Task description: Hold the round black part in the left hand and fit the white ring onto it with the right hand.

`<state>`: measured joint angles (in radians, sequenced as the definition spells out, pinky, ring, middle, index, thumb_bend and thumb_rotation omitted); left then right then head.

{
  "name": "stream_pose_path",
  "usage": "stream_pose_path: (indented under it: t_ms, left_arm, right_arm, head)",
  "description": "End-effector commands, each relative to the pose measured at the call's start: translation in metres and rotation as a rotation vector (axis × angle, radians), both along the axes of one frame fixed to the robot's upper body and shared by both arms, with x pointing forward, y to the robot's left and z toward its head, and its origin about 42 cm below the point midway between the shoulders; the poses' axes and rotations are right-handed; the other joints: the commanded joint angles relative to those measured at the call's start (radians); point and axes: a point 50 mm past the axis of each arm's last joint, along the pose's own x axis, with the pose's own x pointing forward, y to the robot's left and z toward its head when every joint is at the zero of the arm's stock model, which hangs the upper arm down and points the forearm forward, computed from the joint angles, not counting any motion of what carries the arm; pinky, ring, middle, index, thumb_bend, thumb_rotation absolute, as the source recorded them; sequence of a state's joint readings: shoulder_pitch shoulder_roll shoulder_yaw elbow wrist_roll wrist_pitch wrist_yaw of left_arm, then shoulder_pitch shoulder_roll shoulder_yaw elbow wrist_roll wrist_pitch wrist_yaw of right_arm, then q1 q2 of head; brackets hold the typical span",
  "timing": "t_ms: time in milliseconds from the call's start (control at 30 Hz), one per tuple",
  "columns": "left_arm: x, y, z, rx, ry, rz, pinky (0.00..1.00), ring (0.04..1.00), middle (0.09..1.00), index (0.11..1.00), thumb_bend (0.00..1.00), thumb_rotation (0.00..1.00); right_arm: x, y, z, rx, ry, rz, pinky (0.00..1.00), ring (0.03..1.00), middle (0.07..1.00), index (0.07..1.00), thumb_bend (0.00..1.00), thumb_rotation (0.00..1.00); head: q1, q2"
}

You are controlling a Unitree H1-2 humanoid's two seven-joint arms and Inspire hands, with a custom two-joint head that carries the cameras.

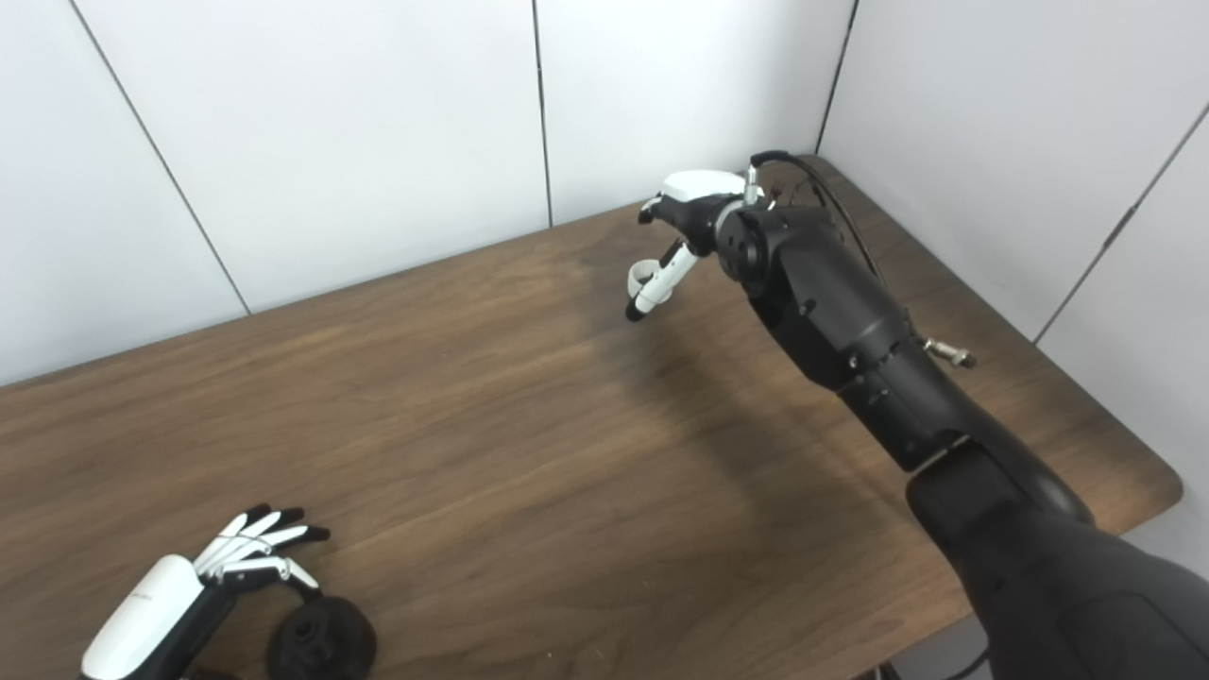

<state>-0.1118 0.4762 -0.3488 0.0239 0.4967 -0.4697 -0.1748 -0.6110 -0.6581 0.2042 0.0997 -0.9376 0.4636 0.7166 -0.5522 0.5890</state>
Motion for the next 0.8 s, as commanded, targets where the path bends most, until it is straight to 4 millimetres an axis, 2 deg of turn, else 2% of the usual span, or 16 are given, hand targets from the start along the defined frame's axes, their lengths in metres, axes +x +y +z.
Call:
stream_pose_path:
  t_ms: [0,233,500,767]
  left_arm:
    - [-0.011,0.010,-0.005,0.082,0.031,-0.024,1.00,0.931,0.846,0.476,0.52,0.05]
    - [-0.012,0.010,-0.006,0.082,0.036,-0.025,1.00,0.933,0.849,0.477,0.52,0.05]
    - [-0.017,0.013,-0.003,0.083,0.034,-0.024,1.00,0.935,0.853,0.476,0.51,0.05]
    - [-0.019,0.011,-0.001,0.073,0.024,-0.018,1.00,0.935,0.853,0.477,0.51,0.05]
  right_arm:
    - [0.009,-0.008,0.045,-0.042,-0.127,-0.018,0.91,1.000,1.000,0.916,0.97,0.50]
    - [0.012,-0.009,0.052,-0.044,-0.137,-0.028,0.91,1.000,1.000,0.911,0.97,0.48]
    - [0.014,-0.009,0.047,-0.043,-0.120,-0.032,0.92,1.000,1.000,0.908,0.97,0.48]
    - [0.016,-0.009,0.039,-0.040,-0.112,-0.026,0.89,1.000,1.000,0.895,0.97,0.47]
  head:
    - [-0.001,0.000]
    - [0.002,-0.002]
    - [0.016,0.015]
    - [0.018,0.017]
